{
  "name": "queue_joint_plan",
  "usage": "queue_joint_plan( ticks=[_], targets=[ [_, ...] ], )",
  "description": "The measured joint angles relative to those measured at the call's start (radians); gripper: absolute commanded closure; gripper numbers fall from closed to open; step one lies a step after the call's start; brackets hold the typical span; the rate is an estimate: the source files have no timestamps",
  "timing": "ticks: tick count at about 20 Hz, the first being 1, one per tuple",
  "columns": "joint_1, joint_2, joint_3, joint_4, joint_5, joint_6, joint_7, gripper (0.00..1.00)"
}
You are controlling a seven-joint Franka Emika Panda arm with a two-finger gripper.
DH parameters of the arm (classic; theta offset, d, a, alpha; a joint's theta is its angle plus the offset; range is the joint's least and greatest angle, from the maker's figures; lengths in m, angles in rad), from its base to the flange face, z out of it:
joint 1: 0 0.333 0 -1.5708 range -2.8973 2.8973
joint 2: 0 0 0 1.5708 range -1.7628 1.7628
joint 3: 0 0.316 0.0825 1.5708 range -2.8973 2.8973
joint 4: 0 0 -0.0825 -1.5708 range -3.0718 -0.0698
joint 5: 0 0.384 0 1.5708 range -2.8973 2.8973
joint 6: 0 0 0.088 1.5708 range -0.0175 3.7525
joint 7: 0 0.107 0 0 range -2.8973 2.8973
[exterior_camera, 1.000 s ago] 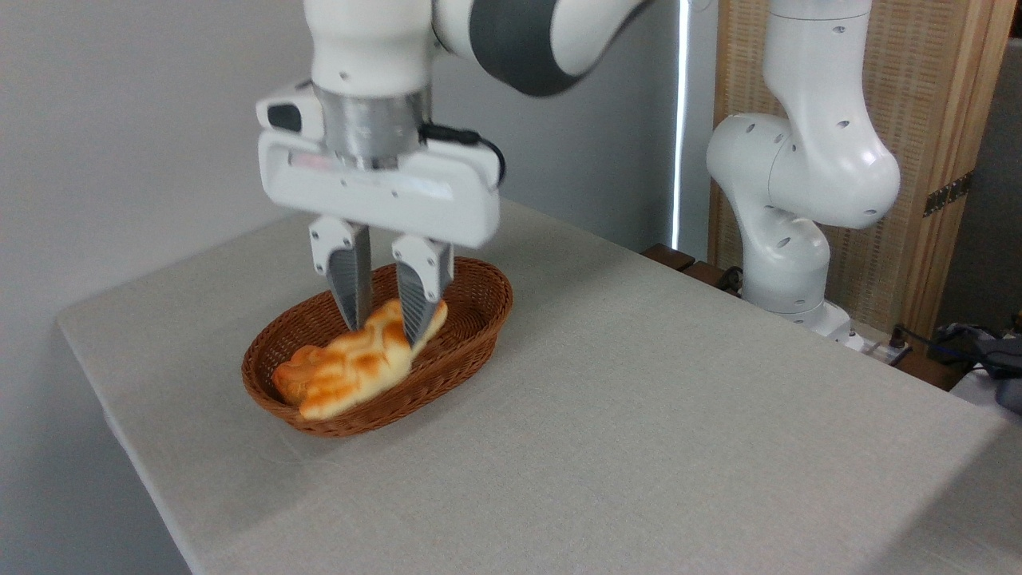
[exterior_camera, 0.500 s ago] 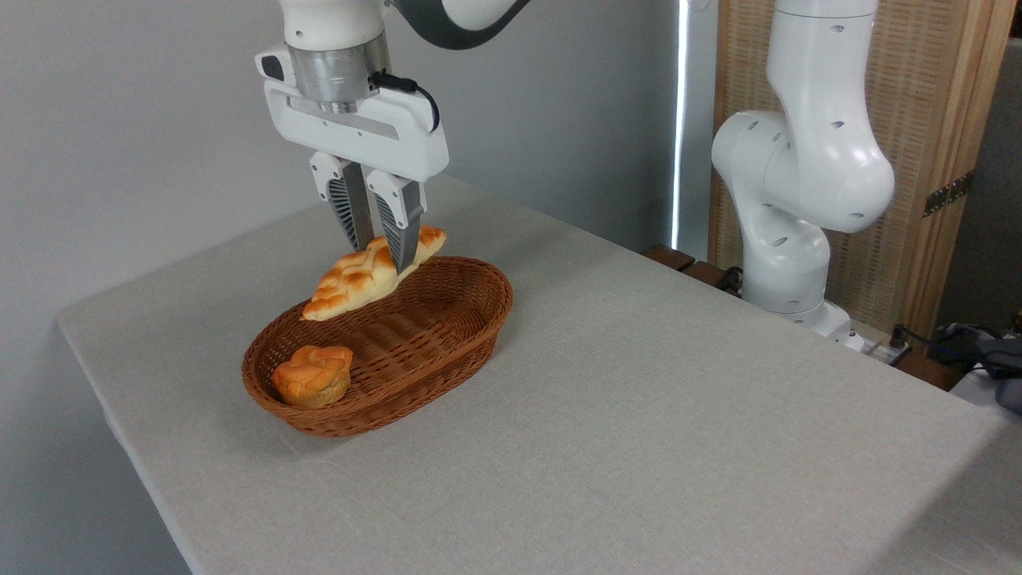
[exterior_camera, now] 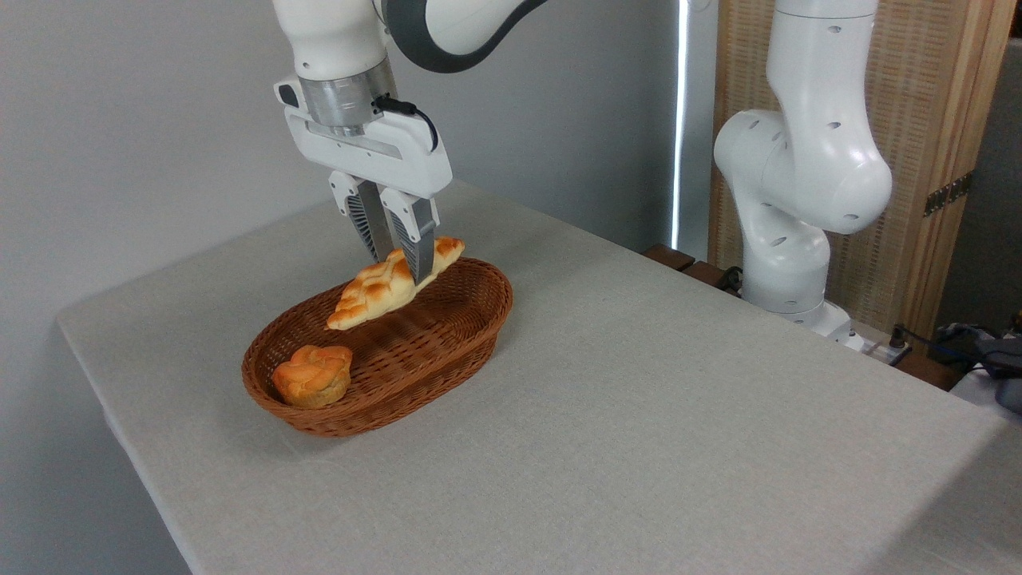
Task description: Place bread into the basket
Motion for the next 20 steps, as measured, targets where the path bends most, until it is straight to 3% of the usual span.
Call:
queue_joint_plan(
  ticks=[2,8,10,20],
  targets=[
    [0.0,0.0,0.0,-0.001,0.0,0.0,0.0,0.12],
    [0.0,0.004,0.0,-0.003,0.019,0.0,0.009,0.1],
    [0.0,0.005,0.0,-0.004,0.024,0.0,0.01,0.01],
    [0.0,0.006,0.0,-0.004,0.025,0.0,0.011,0.0]
  ],
)
